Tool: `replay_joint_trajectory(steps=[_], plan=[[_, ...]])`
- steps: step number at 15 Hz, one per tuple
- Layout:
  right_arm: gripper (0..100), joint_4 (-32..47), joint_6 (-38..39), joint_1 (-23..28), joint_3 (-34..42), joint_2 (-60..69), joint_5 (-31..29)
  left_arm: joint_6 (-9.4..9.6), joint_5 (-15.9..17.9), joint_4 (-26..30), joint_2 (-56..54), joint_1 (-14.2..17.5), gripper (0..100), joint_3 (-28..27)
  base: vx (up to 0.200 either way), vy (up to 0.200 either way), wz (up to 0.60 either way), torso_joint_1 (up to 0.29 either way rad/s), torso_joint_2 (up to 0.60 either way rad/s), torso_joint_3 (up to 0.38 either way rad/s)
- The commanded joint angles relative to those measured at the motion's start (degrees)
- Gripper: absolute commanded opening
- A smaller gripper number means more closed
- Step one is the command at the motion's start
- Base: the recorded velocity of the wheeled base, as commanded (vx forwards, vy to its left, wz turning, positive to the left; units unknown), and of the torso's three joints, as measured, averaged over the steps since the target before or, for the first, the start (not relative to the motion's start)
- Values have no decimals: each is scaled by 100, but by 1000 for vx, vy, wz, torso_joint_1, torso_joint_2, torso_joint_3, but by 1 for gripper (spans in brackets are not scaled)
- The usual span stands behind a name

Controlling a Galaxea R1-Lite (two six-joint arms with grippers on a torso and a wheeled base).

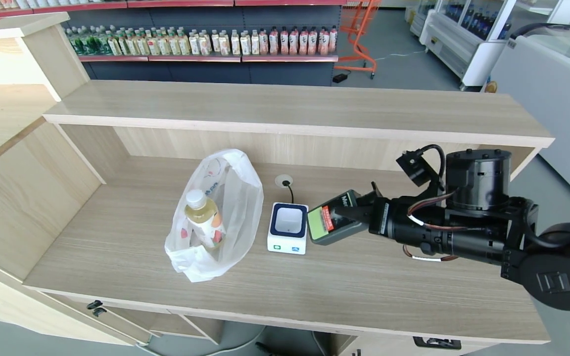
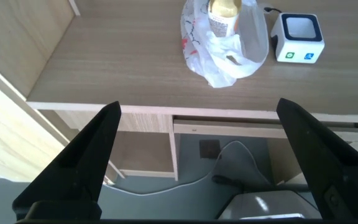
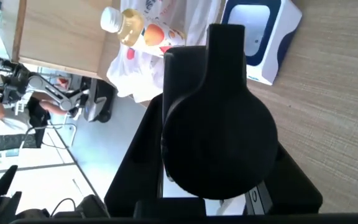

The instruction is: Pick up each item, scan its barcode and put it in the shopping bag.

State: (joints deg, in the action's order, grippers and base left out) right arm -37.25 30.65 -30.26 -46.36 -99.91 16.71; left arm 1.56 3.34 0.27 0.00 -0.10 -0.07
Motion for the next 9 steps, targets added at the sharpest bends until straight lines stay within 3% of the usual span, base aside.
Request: replay_joint_trajectory(steps=[1, 7, 9], plan=[[0, -10, -208, 37, -40, -98, -10, 2, 0, 0, 9, 1, 100, -1, 0, 200, 0, 7, 2, 7], [0, 333, -551, 266, -31, -169, -344, 11, 9, 0, 0, 1, 100, -1, 0, 0, 0, 0, 0, 0], [0, 333, -525, 266, -5, -142, -362, 11, 9, 0, 9, 1, 100, -1, 200, 0, 0, -7, 0, 7]])
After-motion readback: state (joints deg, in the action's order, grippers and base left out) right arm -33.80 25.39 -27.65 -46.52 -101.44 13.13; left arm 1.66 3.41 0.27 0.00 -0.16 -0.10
